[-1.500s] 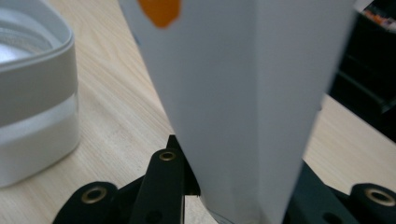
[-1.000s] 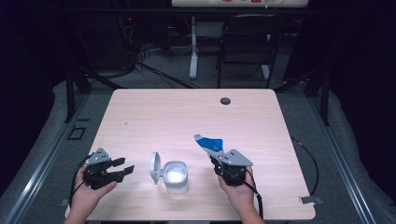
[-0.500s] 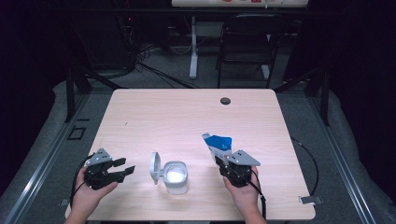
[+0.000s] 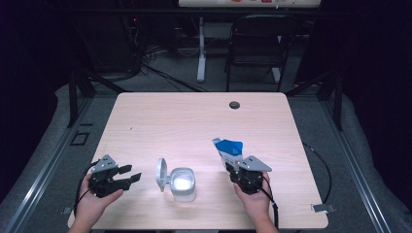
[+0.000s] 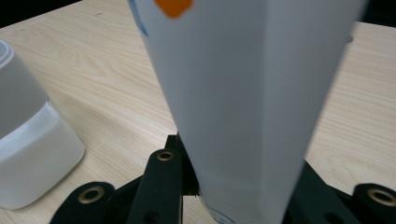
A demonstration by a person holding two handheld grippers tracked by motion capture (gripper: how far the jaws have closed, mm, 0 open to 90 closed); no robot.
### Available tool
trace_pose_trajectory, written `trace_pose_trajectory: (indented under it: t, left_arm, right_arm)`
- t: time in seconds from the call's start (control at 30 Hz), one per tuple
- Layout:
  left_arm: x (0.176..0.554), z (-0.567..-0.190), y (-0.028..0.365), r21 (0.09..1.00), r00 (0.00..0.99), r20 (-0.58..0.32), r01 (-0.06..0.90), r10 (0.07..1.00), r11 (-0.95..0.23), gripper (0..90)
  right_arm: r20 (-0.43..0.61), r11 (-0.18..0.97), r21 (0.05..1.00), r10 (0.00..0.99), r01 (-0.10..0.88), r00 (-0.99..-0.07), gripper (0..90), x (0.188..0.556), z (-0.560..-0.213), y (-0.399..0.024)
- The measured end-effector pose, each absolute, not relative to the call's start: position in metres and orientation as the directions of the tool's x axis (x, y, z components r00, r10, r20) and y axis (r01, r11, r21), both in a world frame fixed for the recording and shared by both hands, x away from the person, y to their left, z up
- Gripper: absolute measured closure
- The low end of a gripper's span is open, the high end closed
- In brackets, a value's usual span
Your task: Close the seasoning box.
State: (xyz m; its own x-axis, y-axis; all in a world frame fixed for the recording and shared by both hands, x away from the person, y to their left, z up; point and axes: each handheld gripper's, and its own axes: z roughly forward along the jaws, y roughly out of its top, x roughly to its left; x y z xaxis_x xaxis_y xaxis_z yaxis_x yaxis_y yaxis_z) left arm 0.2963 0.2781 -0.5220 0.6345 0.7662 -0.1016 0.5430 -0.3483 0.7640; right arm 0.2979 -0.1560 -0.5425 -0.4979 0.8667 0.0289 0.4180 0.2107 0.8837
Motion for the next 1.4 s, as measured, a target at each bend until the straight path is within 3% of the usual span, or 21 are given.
trace_pose_trajectory:
  t: [1.4]
  left_arm:
    - [0.296,-0.521,0.277,0.762,0.639,-0.105,0.544,0.762,-0.35,46.6]
  right_arm:
    - [0.052,0.208,0.835,0.892,0.509,-0.449,70.2,0.311,-0.562,-0.164]
